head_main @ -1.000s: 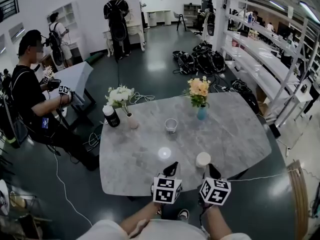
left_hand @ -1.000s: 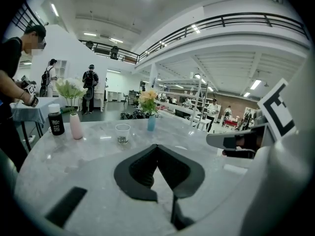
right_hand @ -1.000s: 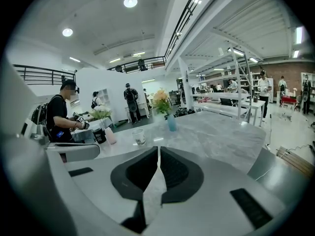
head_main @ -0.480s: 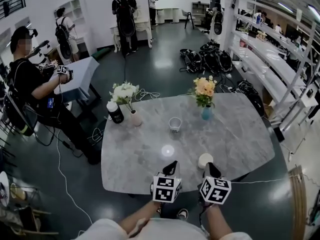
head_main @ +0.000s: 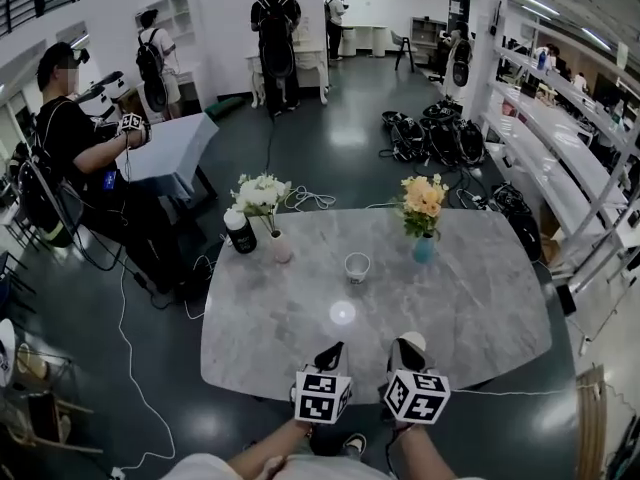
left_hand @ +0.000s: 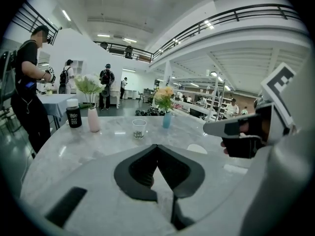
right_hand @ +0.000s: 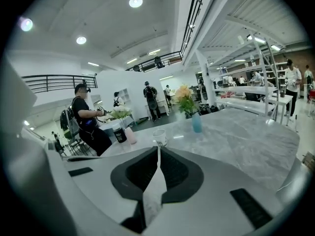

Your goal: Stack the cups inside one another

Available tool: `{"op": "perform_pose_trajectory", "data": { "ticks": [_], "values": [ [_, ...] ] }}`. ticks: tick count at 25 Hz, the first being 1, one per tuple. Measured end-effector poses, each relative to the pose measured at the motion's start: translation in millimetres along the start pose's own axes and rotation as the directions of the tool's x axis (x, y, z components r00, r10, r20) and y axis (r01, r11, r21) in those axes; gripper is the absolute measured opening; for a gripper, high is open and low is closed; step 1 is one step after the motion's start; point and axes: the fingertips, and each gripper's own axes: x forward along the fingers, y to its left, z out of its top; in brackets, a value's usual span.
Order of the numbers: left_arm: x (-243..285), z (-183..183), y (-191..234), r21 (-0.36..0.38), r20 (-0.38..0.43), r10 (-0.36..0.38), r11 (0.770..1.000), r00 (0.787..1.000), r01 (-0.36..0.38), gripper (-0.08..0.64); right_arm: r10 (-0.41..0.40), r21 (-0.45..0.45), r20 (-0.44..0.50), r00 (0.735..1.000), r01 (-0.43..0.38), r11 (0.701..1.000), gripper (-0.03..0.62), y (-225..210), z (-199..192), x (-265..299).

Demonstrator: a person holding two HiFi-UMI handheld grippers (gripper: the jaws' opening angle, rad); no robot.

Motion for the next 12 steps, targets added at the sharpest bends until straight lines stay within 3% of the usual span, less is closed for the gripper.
{"op": "perform_pose_trajectory", "data": {
  "ticks": [6, 12],
  "values": [
    [0.5, -9.5, 31.0, -0.072, -0.009, 0.076, 0.995, 0.997, -0.076, -0.005, 0.089, -0.029, -0.025, 0.996, -0.090, 0.996, 0.021, 25.9, 8.9, 40.6],
    [1.0, -8.5, 68.7, -0.094, -0.007, 0.140, 0.986, 0.990, -0.140, -0.005, 0.095, -0.022, -0.050, 0.994, -0.096, 0.995, 0.025, 36.5, 3.7, 89.4]
  ]
}}
